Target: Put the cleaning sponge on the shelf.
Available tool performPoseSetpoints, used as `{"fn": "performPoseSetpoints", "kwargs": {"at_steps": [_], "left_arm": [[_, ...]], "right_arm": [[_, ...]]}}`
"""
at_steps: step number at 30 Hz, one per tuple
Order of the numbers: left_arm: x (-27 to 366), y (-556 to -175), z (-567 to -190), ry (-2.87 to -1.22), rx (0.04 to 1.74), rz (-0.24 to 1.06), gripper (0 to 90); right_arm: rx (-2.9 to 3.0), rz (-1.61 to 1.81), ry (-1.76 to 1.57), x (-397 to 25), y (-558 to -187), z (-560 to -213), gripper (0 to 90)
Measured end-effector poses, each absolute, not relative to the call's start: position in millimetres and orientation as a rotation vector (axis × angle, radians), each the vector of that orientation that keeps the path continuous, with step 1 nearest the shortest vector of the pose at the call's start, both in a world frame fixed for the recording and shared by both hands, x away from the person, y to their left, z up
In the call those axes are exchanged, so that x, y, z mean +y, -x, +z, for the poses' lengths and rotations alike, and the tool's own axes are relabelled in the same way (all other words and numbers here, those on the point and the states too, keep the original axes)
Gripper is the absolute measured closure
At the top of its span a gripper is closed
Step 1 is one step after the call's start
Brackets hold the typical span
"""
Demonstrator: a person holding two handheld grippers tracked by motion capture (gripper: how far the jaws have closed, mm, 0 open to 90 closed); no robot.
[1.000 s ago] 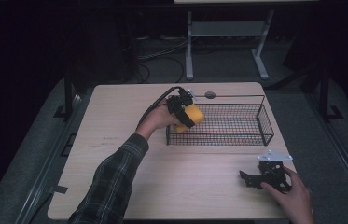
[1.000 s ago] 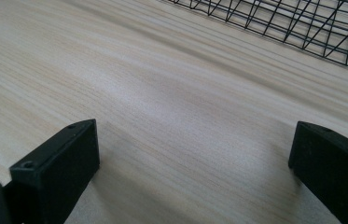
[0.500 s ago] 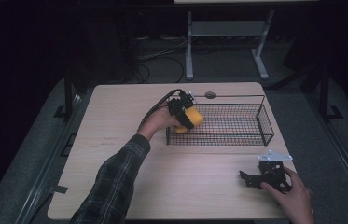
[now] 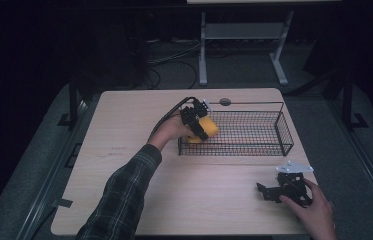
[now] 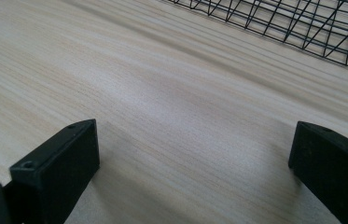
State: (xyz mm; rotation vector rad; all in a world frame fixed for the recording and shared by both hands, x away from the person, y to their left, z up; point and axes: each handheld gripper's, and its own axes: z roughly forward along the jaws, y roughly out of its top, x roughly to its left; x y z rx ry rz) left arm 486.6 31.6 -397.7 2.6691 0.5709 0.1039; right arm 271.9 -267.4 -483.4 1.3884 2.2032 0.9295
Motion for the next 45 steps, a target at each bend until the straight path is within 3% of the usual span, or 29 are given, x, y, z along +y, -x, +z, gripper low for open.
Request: {"fn": "performPoseSetpoints", "kwargs": {"at_steps": [24, 45], "left_arm": [[49, -482, -372, -2.607, 0.593, 0.145, 18.0], [120, -439, -352, -2.485, 0.662, 0.228, 18.0]], "right_arm": [[2.203, 0.929, -1.385, -268, -272, -483, 1.2], [2.204, 0.925, -1.386, -268, -272, -483, 1.2]]}}
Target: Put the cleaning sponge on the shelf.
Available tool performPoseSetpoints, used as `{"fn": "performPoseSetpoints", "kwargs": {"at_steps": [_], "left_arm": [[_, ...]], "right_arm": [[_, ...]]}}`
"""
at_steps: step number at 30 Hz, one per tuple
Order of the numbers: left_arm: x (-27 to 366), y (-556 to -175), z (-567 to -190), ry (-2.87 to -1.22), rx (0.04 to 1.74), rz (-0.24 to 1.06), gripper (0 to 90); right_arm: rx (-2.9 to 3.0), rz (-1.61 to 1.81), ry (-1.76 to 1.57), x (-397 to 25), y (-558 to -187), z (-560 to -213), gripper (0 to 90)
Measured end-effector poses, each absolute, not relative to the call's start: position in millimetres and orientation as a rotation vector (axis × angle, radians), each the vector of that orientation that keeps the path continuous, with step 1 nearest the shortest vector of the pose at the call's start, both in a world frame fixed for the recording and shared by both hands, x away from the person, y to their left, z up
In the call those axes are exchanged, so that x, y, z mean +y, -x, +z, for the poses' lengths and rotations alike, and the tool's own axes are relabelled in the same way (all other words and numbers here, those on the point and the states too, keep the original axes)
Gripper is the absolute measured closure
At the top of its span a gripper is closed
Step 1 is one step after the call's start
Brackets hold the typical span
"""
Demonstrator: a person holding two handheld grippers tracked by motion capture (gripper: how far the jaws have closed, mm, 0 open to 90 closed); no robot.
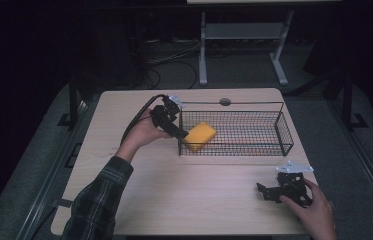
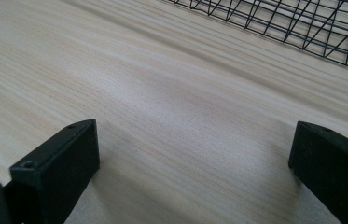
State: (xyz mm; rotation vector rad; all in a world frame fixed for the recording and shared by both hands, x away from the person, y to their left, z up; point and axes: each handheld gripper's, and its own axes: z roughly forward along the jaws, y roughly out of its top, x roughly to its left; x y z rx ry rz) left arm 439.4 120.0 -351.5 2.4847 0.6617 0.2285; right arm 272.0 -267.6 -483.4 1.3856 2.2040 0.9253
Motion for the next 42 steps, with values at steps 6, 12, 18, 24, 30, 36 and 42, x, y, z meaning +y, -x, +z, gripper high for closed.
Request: {"fn": "performPoseSetpoints", "kwargs": {"at_steps": [6, 12, 18, 24, 30, 36, 42], "left_arm": [[143, -421, -356, -2.44, 0.717, 0.257, 18.1], [163, -403, -366, -2.414, 0.763, 0.274, 18.7], [183, -381, -378, -2.379, 0.802, 0.282, 18.8], [199, -360, -392, -2.362, 0.833, 0.282, 18.9], [210, -343, -404, -2.355, 0.857, 0.304, 18.8], [220, -326, -412, -2.339, 0.869, 0.337, 18.8], [233, -309, -421, -2.315, 0.889, 0.373, 18.7]], "right_arm": [[2.204, 0.925, -1.386, -268, -272, -483, 1.2], [2.204, 0.925, -1.386, -268, -272, -483, 1.2], [2.203, 0.926, -1.388, -268, -272, -483, 1.2], [2.205, 0.927, -1.387, -268, -272, -483, 1.2], [2.204, 0.925, -1.387, -268, -272, -483, 1.2], [2.204, 0.925, -1.386, -268, -272, -483, 1.2], [2.204, 0.925, -1.386, -268, -272, -483, 1.2]]}}
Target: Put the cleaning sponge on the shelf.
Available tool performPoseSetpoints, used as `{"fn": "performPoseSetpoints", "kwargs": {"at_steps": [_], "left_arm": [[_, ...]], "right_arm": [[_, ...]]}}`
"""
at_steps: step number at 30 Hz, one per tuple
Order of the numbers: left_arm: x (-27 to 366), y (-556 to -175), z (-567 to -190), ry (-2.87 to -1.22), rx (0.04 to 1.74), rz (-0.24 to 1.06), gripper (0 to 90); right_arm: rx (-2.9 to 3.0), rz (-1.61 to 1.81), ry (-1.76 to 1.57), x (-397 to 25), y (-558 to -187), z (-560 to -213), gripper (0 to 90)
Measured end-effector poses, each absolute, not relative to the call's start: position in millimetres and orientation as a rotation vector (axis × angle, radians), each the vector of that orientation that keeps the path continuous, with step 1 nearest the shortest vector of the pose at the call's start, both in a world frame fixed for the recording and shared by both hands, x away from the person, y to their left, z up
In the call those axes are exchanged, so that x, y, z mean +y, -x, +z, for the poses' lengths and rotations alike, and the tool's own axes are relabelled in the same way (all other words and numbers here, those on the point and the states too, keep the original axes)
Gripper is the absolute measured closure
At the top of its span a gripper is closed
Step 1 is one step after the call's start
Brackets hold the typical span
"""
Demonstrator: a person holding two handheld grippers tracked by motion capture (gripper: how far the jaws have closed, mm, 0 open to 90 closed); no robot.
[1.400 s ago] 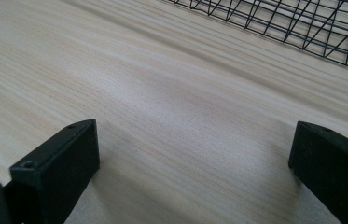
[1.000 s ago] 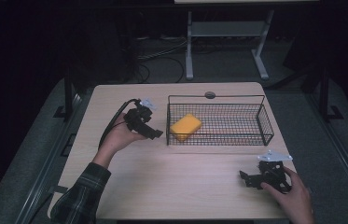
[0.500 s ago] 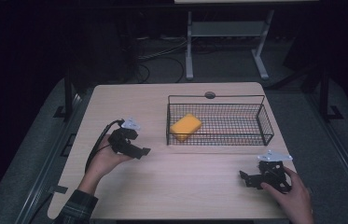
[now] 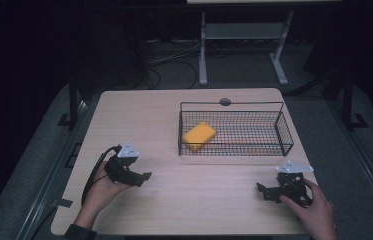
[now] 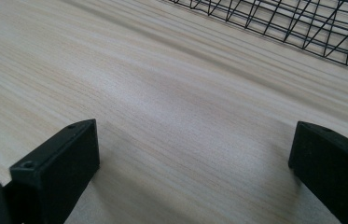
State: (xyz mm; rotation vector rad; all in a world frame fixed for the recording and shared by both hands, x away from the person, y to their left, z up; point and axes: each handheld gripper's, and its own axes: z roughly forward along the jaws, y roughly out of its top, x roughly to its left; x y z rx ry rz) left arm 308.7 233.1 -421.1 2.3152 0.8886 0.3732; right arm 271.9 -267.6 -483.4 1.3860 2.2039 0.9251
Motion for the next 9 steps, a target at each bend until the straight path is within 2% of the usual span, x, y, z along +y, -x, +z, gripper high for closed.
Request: {"fn": "performPoseSetpoints", "kwargs": {"at_steps": [9], "left_arm": [[243, -287, -445, -2.313, 0.911, 0.365, 18.0]], "right_arm": [[2.204, 0.926, -1.386, -268, -272, -483, 1.2]]}}
